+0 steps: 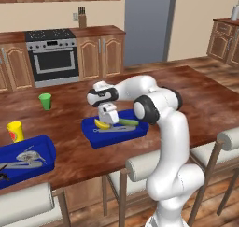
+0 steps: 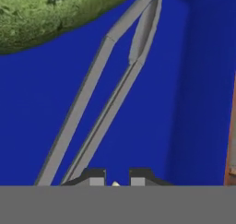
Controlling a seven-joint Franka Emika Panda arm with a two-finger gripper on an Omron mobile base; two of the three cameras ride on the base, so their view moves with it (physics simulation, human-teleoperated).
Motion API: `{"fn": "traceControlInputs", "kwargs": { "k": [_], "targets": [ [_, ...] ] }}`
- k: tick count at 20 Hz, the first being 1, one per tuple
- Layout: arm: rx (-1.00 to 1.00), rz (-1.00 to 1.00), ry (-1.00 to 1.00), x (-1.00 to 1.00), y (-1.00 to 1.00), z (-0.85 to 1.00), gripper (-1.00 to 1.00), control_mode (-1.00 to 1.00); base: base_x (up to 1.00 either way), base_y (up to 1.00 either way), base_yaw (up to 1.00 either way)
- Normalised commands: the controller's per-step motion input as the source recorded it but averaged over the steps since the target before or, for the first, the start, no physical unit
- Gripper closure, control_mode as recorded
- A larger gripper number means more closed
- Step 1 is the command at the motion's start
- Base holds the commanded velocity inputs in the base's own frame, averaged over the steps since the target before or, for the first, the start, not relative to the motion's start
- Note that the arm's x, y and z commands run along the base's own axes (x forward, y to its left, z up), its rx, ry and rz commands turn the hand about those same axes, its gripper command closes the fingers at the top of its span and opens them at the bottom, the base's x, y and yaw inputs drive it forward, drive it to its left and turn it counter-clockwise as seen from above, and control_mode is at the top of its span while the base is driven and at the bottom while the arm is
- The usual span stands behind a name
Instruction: Gather the lemon wedge and cucumber from the fridge and place them on a tray on the dining counter. Then gather the fishs from the fridge and place them on the other tray.
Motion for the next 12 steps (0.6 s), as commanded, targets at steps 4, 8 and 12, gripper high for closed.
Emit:
{"fn": "traceControlInputs", "kwargs": {
  "k": [4, 8, 12],
  "targets": [
    [0.0, -0.05, 0.05, 0.0, 0.02, -0.16, 1.0, -1.0, 0.0, 0.0, 0.0],
    [0.0, -0.07, 0.05, 0.13, 0.11, -0.14, 1.0, -1.0, 0.0, 0.0, 0.0],
    [0.0, -0.06, 0.04, 0.08, 0.12, -0.09, 1.0, -1.0, 0.0, 0.0, 0.0]
  ]
}}
